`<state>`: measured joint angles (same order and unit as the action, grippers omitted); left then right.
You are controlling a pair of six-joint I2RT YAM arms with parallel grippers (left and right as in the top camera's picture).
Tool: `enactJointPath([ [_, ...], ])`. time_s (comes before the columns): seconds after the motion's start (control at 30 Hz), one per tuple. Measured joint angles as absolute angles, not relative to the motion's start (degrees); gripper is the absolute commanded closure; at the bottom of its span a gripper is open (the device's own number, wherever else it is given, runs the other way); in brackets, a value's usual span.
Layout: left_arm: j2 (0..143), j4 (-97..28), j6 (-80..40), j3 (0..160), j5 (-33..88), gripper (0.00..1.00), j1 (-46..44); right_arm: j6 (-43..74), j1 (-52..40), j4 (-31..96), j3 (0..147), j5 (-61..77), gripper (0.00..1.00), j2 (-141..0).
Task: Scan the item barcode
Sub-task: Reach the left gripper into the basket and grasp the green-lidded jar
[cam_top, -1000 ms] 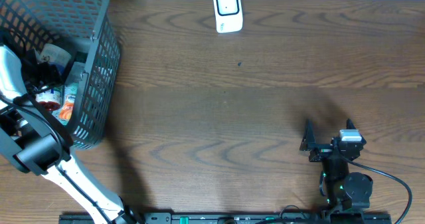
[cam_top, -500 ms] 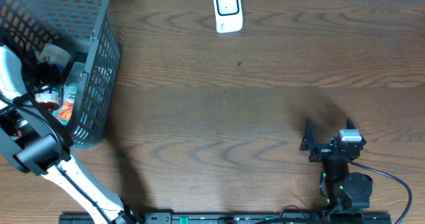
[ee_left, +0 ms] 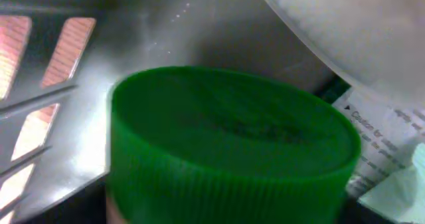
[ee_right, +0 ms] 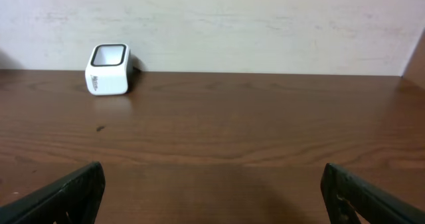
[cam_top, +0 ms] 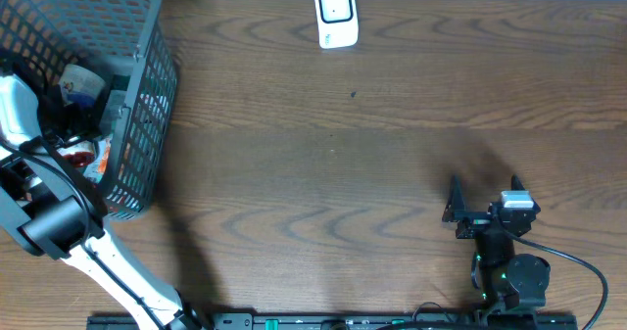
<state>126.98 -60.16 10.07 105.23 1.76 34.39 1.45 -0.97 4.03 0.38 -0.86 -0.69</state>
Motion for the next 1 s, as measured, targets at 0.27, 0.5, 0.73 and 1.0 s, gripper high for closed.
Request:
enactJointPath([
  [0.27,126.43,-60.25,8.78,105.82,1.98,0.43,34.39,1.45,-0.97,4.05,0.38,-0.86,0.01,-0.69],
  [0.5,112.38,-57.76,3.79,106.74,2.61,0.43,34.39,1.45,-0.97,4.03,0.38,-0.86,0.01,-0.69],
  [0.73,95.64,-55.16,-0.25,108.03,2.59,0.43,33.63,1.45,-0.97,4.05,0.38,-0.86,0.01,-0.69],
  [1.0,81.19,-56.47,-3.6,108.05,2.63,0.43,15.59,1.45,-0.97,4.03,0.38,-0.86,0.01,-0.69],
])
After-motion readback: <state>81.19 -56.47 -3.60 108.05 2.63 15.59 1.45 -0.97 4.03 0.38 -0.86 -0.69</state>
